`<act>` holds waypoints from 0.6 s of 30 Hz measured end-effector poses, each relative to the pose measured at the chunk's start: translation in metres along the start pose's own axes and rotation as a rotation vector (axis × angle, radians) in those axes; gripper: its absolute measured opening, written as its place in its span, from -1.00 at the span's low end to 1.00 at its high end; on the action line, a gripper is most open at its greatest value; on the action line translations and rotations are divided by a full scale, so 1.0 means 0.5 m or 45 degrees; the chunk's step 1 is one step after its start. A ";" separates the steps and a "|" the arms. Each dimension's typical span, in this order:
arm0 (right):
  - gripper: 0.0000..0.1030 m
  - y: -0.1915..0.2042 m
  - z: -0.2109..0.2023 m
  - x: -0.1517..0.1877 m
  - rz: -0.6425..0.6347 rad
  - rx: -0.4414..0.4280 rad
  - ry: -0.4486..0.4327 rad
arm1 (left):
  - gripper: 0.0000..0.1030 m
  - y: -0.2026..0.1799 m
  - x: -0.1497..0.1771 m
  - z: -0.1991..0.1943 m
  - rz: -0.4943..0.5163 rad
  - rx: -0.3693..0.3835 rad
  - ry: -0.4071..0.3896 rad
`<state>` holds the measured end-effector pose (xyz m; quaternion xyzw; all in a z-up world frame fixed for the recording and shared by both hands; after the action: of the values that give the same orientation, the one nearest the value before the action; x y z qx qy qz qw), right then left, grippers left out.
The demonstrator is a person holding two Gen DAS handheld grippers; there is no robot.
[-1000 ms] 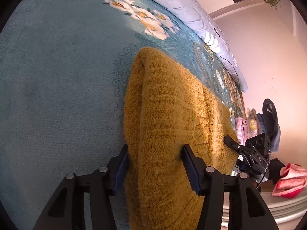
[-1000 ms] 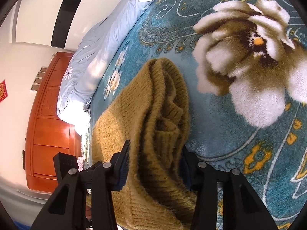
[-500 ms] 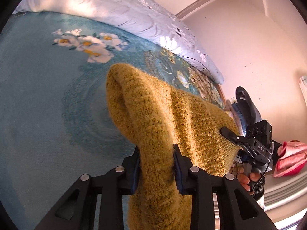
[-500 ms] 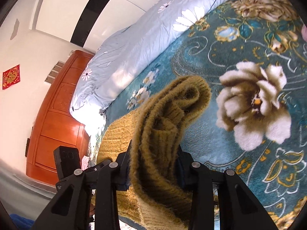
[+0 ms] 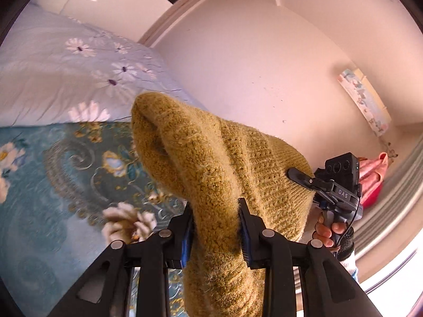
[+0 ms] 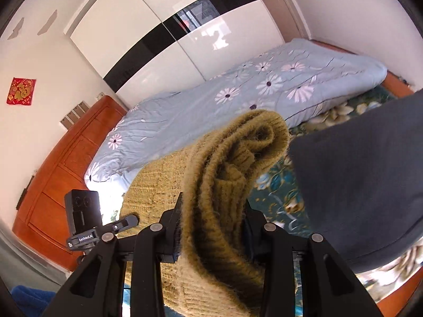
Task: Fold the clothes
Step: 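Lift the folded sweater with both tools and carry it to the clothes pile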
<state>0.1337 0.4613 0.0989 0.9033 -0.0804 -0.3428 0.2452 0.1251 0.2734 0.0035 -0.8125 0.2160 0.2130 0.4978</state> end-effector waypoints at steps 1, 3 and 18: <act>-0.27 -0.015 -0.030 -0.018 -0.006 0.022 -0.010 | -0.39 -0.030 -0.019 0.025 0.041 0.012 0.008; -0.27 -0.052 -0.081 -0.048 0.010 0.065 -0.028 | -0.39 -0.086 -0.053 0.079 0.093 0.040 0.023; -0.27 -0.394 -0.262 -0.166 0.142 0.304 -0.053 | -0.39 -0.258 -0.146 0.446 0.111 0.194 0.151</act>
<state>0.1533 0.7090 0.1334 0.9128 -0.1758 -0.3354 0.1528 0.1088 0.5373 0.0446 -0.7733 0.2957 0.1688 0.5349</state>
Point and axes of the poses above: each gripper's, at about its wrist camera, not at the fingertips, and z roughly the way its jaws point, y to its left, x to its underside, the point moved 9 cm from there along z, roughly the way its jaws point, and after that the axes turned 5 degrees about y, right-handed, at the moved point
